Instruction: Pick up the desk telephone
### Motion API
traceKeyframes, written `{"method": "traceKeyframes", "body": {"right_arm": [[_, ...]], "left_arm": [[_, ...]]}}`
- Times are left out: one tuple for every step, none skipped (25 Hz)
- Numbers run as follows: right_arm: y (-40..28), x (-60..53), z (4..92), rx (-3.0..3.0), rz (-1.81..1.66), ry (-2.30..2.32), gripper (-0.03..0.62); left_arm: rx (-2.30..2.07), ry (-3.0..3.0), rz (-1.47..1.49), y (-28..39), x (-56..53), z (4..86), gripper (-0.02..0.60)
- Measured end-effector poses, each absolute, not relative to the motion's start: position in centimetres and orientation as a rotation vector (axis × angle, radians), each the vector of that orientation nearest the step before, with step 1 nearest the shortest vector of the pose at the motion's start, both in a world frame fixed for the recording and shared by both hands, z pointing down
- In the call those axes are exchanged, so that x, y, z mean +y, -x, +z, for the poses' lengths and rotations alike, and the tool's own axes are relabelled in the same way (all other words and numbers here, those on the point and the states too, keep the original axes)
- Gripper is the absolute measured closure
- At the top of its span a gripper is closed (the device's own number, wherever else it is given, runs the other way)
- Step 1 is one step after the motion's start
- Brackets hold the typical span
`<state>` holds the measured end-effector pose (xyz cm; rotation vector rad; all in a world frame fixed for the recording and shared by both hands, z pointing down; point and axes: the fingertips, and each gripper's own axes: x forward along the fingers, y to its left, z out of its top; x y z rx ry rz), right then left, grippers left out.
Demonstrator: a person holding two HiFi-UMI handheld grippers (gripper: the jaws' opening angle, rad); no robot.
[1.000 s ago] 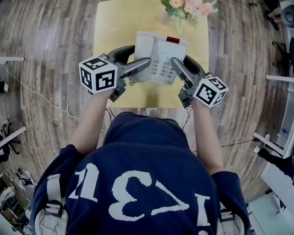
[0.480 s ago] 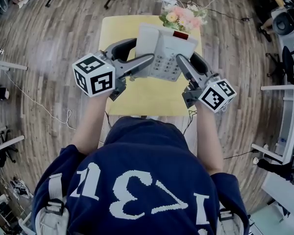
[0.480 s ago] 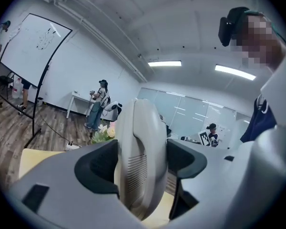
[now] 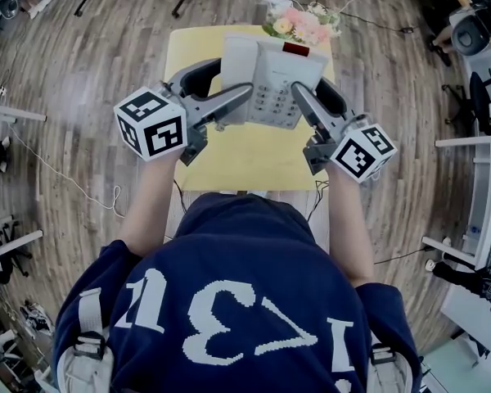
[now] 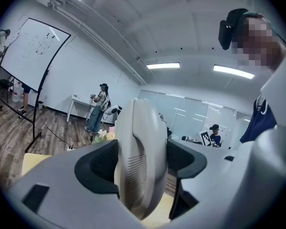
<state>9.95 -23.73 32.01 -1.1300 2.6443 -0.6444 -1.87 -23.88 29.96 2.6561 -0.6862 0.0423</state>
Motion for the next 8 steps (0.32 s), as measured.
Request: {"method": "traceKeyframes", "body": {"right_arm": [[-10.0, -23.8, 31.9, 2.645, -0.641, 1.130, 0.370], [-10.1, -23.8, 31.7, 2.646, -0.638, 1.131, 0.370], [-10.1, -23.9, 31.4, 2.647, -0.633, 1.133, 0.370], [-10.2, -23.9, 31.2, 2.649, -0.628, 1.136, 0.370], [-10.3, -23.9, 31.0, 2.652, -0.623, 1.138, 0.370], [-10.3, -23.9, 30.8, 2.654, -0.619, 1.140, 0.370], [-10.4, -24.0, 30.6, 2.657, -0.614, 1.141, 0.370], [-10.4, -24.0, 30.4, 2.659, -0.609, 1.142, 0.370]], "left_arm": [[-0.687, -2.660, 0.042, 1.8, -23.9, 29.8, 0.250], [-0.687, -2.664, 0.042, 1.8, -24.0, 29.6, 0.250], [-0.687, -2.667, 0.042, 1.7, -24.0, 29.4, 0.250], [-0.686, -2.670, 0.042, 1.6, -24.1, 29.2, 0.250], [-0.685, -2.671, 0.041, 1.5, -24.1, 29.0, 0.250], [-0.683, -2.672, 0.039, 1.5, -24.1, 28.9, 0.250], [-0.682, -2.673, 0.037, 1.5, -24.2, 28.7, 0.250], [-0.681, -2.675, 0.036, 1.4, -24.2, 28.6, 0.250]]}}
